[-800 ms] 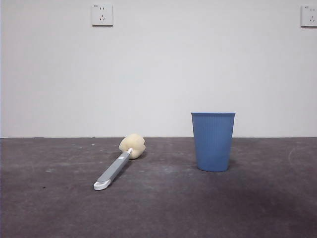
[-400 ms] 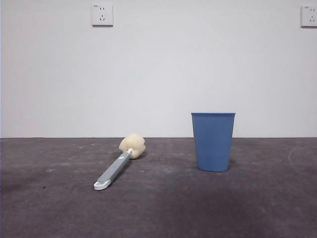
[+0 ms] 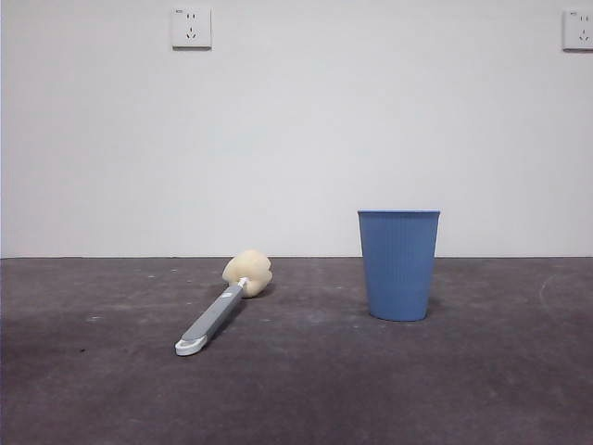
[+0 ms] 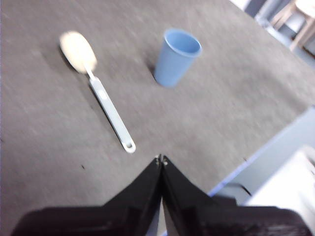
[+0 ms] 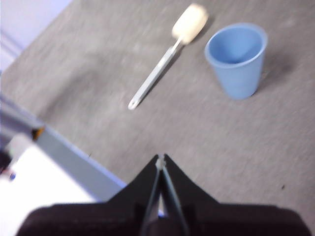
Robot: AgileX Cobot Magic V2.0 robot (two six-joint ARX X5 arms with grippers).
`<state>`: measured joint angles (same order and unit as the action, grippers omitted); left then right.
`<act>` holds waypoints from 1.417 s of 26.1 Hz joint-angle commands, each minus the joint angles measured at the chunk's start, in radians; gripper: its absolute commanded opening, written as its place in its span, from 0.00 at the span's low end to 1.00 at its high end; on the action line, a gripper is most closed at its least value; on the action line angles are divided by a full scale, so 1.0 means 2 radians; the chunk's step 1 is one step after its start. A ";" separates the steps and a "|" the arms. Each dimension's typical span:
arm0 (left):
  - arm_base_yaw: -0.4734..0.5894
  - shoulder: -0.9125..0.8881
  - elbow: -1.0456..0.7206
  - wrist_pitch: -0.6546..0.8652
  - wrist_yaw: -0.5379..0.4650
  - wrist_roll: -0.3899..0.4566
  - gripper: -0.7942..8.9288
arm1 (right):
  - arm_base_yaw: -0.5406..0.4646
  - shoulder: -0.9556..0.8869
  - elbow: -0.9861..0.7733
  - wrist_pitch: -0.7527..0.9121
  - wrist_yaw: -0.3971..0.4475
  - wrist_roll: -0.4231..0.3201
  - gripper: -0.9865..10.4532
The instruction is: Pick up the cup brush,pick up the cup,insert the brush into the cup,clean the cup,put the cup brush back,put the cup back to the fixed position on the table
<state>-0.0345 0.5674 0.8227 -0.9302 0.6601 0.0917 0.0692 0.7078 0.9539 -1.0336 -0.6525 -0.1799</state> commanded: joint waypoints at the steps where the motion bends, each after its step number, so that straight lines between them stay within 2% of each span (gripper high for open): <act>1: 0.000 0.009 0.009 -0.024 0.013 0.035 0.07 | 0.012 0.010 0.009 -0.027 -0.001 -0.033 0.08; 5: 0.000 0.013 0.009 -0.035 0.012 0.035 0.08 | 0.016 0.016 0.009 -0.030 0.000 -0.031 0.09; 7: 0.000 0.013 0.009 -0.035 0.008 0.034 0.14 | 0.016 0.016 0.009 -0.029 0.000 -0.026 0.13; 9: 0.000 0.013 0.009 -0.036 -0.003 0.032 0.31 | 0.016 0.016 0.009 -0.027 0.001 -0.020 0.27; 10: 0.001 0.013 0.009 -0.036 -0.014 0.030 0.47 | 0.016 0.016 0.009 -0.025 0.001 -0.015 0.40; 12: 0.001 0.013 0.009 -0.037 -0.027 0.029 0.67 | 0.016 0.016 0.009 -0.024 0.001 -0.009 0.58; 13: 0.001 0.013 0.009 -0.037 -0.028 0.029 0.68 | 0.016 0.016 0.009 -0.024 0.002 -0.005 0.62; 18: 0.001 0.015 0.009 -0.035 -0.028 0.027 0.67 | 0.016 0.016 0.009 -0.024 0.002 0.000 0.61; 22: 0.000 0.029 0.009 -0.015 -0.031 -0.006 0.67 | 0.016 0.016 0.009 -0.024 0.002 0.000 0.61; 27: -0.013 0.065 0.021 -0.008 -0.068 -0.011 0.67 | 0.016 0.017 0.009 -0.024 0.002 0.004 0.61; 34: -0.096 0.152 0.048 0.032 -0.150 -0.062 0.67 | 0.016 0.017 0.009 -0.024 0.002 0.004 0.61; 37: -0.171 0.216 0.060 0.081 -0.230 -0.110 0.66 | 0.016 0.017 0.009 -0.024 0.002 0.008 0.61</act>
<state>-0.3668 0.9947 0.9405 -0.7727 0.2127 -0.0799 0.1001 0.7414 0.9691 -1.0843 -0.6502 -0.1719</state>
